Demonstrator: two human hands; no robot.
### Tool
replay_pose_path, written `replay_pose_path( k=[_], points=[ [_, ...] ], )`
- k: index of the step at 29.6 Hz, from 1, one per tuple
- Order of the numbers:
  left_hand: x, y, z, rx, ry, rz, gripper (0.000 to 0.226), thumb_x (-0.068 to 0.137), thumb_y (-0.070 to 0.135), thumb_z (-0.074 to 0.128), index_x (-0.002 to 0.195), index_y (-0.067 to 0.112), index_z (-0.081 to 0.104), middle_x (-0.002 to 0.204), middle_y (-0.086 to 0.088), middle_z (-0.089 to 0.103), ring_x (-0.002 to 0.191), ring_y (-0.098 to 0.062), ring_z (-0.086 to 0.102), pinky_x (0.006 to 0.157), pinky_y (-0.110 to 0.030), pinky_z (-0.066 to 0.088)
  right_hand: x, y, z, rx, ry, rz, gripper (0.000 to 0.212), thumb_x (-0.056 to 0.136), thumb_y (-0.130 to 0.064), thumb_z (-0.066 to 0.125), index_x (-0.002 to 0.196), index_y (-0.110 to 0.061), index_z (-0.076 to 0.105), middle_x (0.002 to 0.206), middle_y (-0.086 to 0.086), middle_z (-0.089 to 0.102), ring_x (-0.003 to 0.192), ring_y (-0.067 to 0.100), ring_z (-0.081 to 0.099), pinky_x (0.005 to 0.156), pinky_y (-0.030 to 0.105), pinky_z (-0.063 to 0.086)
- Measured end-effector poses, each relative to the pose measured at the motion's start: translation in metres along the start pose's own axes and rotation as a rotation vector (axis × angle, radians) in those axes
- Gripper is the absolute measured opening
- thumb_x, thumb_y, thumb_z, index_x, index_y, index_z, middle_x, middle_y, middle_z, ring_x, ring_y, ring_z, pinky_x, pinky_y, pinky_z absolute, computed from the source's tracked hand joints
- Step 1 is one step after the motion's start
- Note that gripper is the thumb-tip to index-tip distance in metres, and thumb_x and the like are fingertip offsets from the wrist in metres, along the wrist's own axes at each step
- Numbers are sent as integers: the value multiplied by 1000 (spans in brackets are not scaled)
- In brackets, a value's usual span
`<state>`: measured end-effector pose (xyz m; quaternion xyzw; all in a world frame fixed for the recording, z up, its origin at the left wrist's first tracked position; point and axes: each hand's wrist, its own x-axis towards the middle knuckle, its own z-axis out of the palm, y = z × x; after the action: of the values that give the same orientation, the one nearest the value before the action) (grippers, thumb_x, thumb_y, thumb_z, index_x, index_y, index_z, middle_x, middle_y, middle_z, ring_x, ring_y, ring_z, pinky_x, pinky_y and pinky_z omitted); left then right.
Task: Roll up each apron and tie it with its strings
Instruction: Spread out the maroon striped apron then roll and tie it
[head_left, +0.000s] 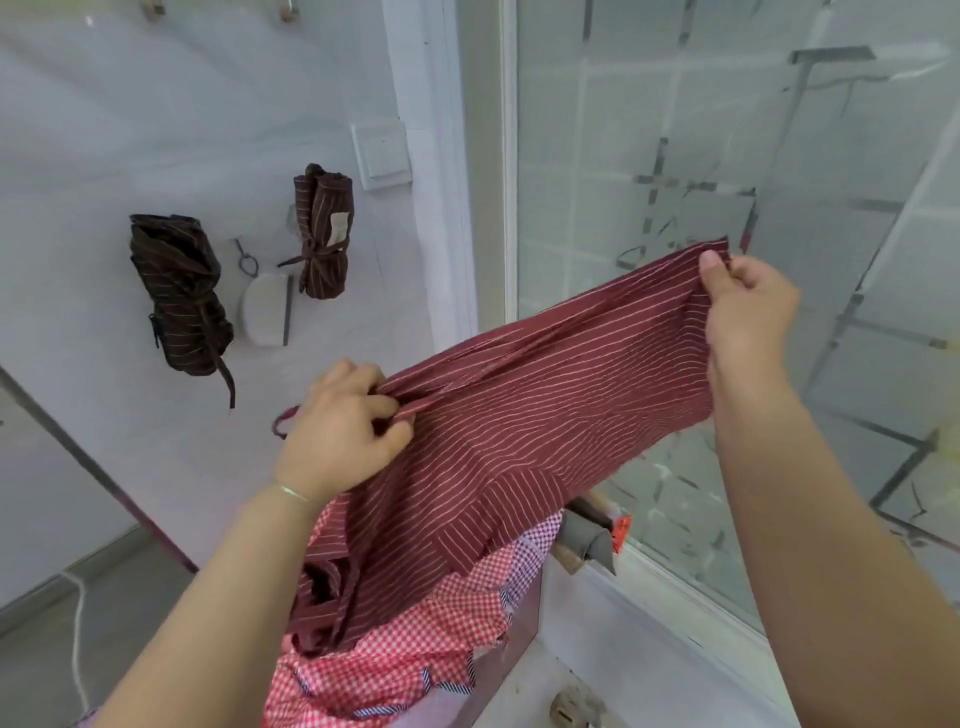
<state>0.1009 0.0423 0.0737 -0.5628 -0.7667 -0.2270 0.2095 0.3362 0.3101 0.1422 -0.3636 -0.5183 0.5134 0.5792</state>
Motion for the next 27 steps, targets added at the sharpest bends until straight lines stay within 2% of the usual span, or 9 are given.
replay_pose_path(
  k=[4, 7, 11, 14, 17, 20, 22, 24, 27],
  points=[
    [-11, -2, 8, -170, -181, -96, 30, 75, 54, 49, 49, 41, 42, 63, 16, 37, 80, -14, 40, 75, -31, 32, -5, 3, 7, 40, -11, 13, 26, 93, -21, 63, 68, -23, 63, 69, -6, 66, 63, 8, 62, 67, 25, 53],
    [-25, -5, 25, -401, -265, -250, 37, 71, 58, 60, 48, 32, 45, 62, 12, 46, 64, -5, 47, 63, -26, 36, -9, 3, 14, 42, -28, 16, 26, 94, -19, 62, 68, -22, 61, 66, -8, 63, 57, 2, 58, 59, 19, 48],
    [-37, -12, 42, -471, -347, -409, 35, 76, 43, 78, 56, 25, 56, 58, 14, 52, 53, -6, 48, 57, -31, 43, -9, 1, 20, 45, -46, 0, 27, 94, -19, 61, 68, -21, 59, 66, -7, 62, 56, 1, 57, 59, 17, 47],
    [-43, -8, 43, -586, -318, -559, 40, 76, 39, 79, 54, 18, 53, 50, 12, 50, 48, -5, 44, 49, -25, 39, -8, 6, 23, 66, -48, 12, 26, 94, -17, 61, 68, -20, 59, 67, -7, 61, 55, -1, 56, 59, 16, 47],
    [-47, -12, 40, -815, -187, -713, 37, 75, 31, 80, 56, 15, 52, 53, 5, 53, 52, -8, 48, 56, -24, 39, -2, 17, 18, 82, -13, 30, 22, 94, -18, 62, 71, -18, 62, 72, -3, 64, 60, 3, 58, 65, 20, 50],
    [-47, -15, 28, -1004, -62, -749, 42, 69, 32, 82, 54, 15, 47, 65, -11, 59, 64, -18, 57, 66, -34, 46, 3, 32, 14, 76, 17, 46, 27, 94, -15, 61, 67, -18, 57, 67, -5, 58, 52, -3, 52, 59, 16, 45],
    [-41, -14, 18, -1099, -35, -737, 43, 68, 27, 80, 51, 17, 42, 64, -8, 61, 61, -16, 58, 62, -29, 46, 7, 47, 13, 54, 40, 72, 29, 94, -15, 61, 65, -19, 57, 64, -6, 57, 52, -2, 52, 59, 18, 45],
    [-34, -10, 1, -1081, -70, -691, 44, 68, 26, 82, 53, 19, 42, 62, -6, 59, 59, -14, 57, 56, -24, 46, 11, 66, 10, 17, 56, 111, 30, 93, -18, 62, 64, -20, 58, 65, -4, 59, 57, 7, 54, 60, 24, 48],
    [-22, -9, -25, -1087, -236, -652, 26, 68, 30, 76, 71, 16, 55, 64, -3, 61, 57, -13, 59, 52, -21, 49, 21, 103, 4, -138, 61, 172, 33, 90, -27, 64, 59, -20, 56, 65, -1, 59, 66, 17, 55, 68, 39, 51]
  ],
)
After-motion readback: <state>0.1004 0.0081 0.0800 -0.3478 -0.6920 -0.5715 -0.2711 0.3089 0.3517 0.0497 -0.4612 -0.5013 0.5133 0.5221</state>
